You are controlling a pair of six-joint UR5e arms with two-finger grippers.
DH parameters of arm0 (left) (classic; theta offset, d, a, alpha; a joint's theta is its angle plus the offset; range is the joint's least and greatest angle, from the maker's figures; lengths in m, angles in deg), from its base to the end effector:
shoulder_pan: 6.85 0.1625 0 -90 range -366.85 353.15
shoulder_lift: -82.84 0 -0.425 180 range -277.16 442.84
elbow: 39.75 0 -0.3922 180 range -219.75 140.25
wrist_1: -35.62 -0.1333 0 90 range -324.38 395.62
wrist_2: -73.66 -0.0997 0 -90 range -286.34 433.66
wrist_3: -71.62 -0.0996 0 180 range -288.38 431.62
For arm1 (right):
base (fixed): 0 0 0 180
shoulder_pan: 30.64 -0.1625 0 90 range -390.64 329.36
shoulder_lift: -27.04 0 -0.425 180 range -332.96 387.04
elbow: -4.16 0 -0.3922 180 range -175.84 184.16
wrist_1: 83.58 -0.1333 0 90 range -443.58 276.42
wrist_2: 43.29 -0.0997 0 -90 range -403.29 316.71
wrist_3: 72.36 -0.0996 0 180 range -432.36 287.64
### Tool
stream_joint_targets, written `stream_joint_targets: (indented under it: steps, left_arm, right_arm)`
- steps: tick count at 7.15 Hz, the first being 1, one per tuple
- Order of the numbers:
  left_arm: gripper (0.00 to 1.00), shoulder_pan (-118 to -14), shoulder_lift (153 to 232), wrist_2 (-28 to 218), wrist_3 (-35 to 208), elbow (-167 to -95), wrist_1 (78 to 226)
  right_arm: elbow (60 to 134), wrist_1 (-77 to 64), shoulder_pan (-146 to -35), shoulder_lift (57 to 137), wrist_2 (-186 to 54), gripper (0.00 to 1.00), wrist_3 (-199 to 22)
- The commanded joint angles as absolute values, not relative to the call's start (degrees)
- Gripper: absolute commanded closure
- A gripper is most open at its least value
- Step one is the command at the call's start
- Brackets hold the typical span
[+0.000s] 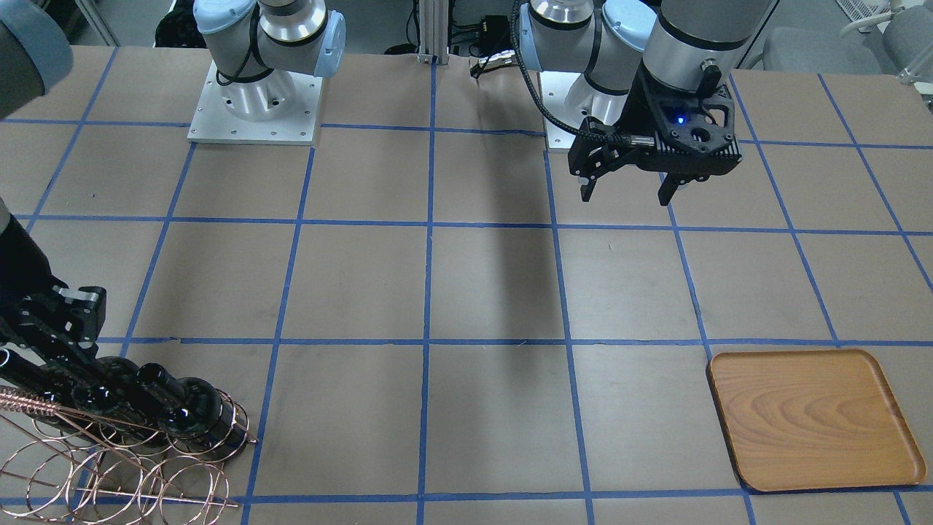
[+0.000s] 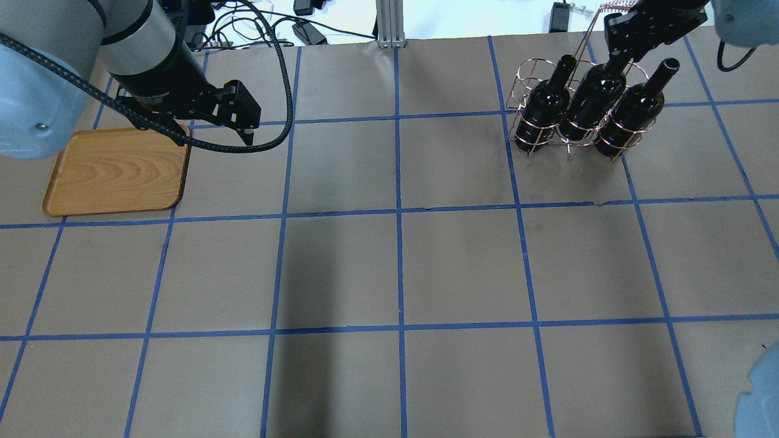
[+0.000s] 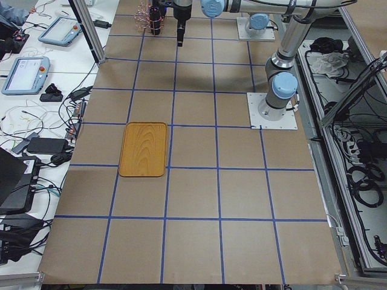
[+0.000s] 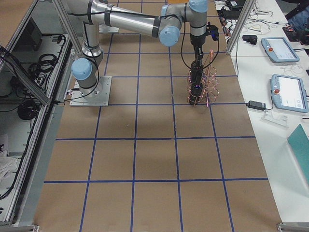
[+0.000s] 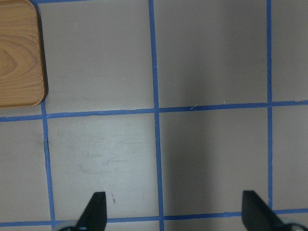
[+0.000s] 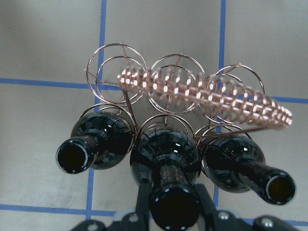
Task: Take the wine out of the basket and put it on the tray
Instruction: 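Close the right gripper on the neck of the bottle farthest along the rack, then lift the bottle out of the rack with the right gripper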
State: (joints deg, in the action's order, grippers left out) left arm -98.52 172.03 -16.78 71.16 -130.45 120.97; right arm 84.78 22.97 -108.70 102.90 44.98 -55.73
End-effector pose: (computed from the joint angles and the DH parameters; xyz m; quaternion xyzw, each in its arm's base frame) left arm -0.1469 -0.4897 0.4972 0.0184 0.9990 -0.0416 0.0034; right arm 0.0066 -0.6276 0.4650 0.0422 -0.9937 0.1032 0.0108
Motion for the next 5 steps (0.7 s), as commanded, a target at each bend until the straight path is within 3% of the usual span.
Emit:
stream_joint_targets:
  steps: [1, 5]
  left_arm:
    - [0.00, -98.52, 171.96, -16.86, 70.91, -130.45, 120.97]
    - [0.00, -98.52, 171.52, -16.95, 70.47, -130.36, 120.97]
  right_arm:
    - [82.82, 16.73, -108.68, 106.74, 45.74, 1.00, -54.61]
    - [82.73, 3.28, -109.73, 116.50, 45.57, 1.00, -54.69]
